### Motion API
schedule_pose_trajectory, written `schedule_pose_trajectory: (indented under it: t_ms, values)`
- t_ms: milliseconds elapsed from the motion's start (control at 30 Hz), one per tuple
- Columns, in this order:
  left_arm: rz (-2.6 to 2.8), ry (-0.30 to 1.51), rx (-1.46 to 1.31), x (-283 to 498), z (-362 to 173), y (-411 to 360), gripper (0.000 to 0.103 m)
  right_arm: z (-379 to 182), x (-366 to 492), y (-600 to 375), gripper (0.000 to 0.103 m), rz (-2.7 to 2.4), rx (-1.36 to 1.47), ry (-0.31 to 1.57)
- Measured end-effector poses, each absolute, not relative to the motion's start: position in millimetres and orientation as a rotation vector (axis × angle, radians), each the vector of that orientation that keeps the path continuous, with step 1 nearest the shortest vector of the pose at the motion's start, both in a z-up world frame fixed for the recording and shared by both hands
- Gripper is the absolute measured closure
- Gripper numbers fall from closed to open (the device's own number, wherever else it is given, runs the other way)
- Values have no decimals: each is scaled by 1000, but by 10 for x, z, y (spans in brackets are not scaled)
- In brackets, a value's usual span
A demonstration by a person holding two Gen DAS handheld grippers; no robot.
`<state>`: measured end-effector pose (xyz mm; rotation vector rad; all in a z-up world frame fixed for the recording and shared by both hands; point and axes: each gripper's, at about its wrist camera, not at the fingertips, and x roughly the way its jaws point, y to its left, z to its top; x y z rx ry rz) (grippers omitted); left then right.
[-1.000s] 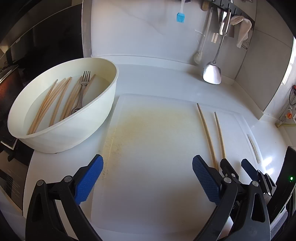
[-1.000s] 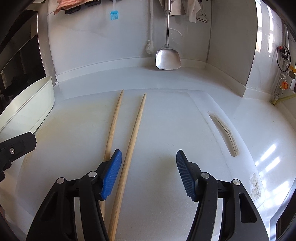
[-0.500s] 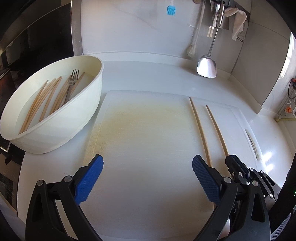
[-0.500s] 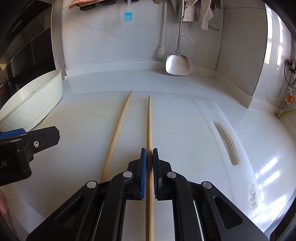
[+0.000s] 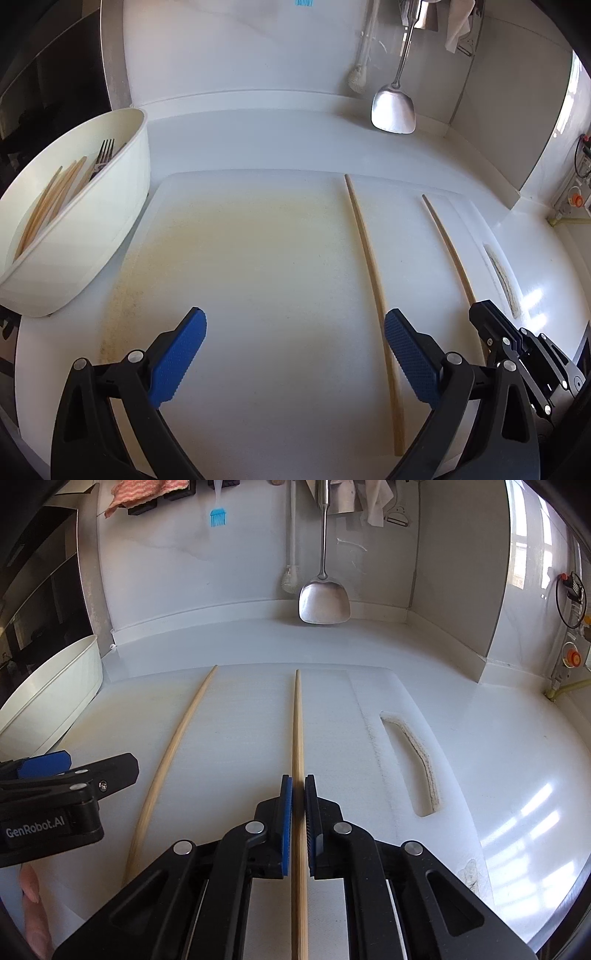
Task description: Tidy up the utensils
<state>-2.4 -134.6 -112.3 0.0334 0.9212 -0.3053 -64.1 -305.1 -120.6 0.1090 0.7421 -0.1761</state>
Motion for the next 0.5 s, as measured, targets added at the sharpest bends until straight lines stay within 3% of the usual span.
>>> schedule_pose_trajectory:
  t_ms: [500]
  values:
    - [-299, 912, 75, 11, -1215, -1646, 8, -1218, -660, -3248, 96, -168, 143, 743]
